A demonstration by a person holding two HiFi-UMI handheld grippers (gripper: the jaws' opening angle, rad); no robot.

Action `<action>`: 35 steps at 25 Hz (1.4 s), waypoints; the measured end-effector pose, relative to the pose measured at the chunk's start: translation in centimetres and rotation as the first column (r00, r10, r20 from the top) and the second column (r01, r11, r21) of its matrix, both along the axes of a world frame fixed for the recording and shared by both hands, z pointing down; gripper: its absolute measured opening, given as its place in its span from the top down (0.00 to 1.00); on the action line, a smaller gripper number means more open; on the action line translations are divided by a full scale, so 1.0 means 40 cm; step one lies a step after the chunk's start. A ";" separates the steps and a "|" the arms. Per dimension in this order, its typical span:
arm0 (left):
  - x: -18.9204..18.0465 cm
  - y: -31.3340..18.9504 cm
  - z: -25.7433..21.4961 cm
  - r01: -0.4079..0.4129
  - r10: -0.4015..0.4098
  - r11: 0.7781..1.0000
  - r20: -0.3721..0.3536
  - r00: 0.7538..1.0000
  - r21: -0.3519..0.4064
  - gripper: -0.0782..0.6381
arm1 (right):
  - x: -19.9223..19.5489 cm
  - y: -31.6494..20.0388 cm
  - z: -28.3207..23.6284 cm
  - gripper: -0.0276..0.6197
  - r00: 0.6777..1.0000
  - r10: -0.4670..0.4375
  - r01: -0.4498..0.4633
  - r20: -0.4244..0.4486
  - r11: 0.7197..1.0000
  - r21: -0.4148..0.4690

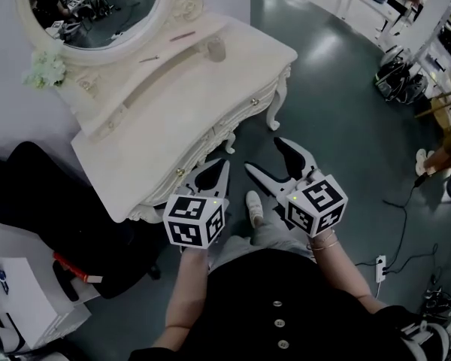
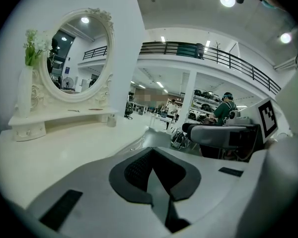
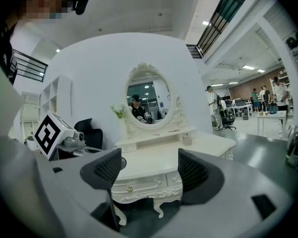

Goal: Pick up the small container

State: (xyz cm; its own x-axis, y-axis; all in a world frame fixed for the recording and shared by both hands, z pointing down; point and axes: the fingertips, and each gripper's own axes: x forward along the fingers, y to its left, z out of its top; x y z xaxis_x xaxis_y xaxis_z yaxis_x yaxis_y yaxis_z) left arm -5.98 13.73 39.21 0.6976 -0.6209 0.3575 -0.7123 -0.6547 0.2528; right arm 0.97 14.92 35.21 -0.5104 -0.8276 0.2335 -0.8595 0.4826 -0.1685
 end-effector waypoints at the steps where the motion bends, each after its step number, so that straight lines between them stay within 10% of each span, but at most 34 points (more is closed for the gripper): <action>1: 0.005 -0.022 -0.001 0.003 -0.003 1.000 0.003 1.000 0.000 0.87 | 0.007 -0.022 -0.001 0.43 1.000 -0.002 0.002 0.004 1.000 0.001; 18: 0.123 -0.390 -0.064 0.089 -0.091 0.995 0.023 0.996 0.055 0.87 | 0.130 -0.408 -0.047 0.43 0.995 -0.101 0.101 0.009 0.993 0.053; 35: 0.157 -0.493 -0.027 0.120 -0.119 0.993 0.022 0.993 -0.006 0.87 | 0.178 -0.519 -0.011 0.43 0.994 -0.111 0.111 0.016 0.994 -0.002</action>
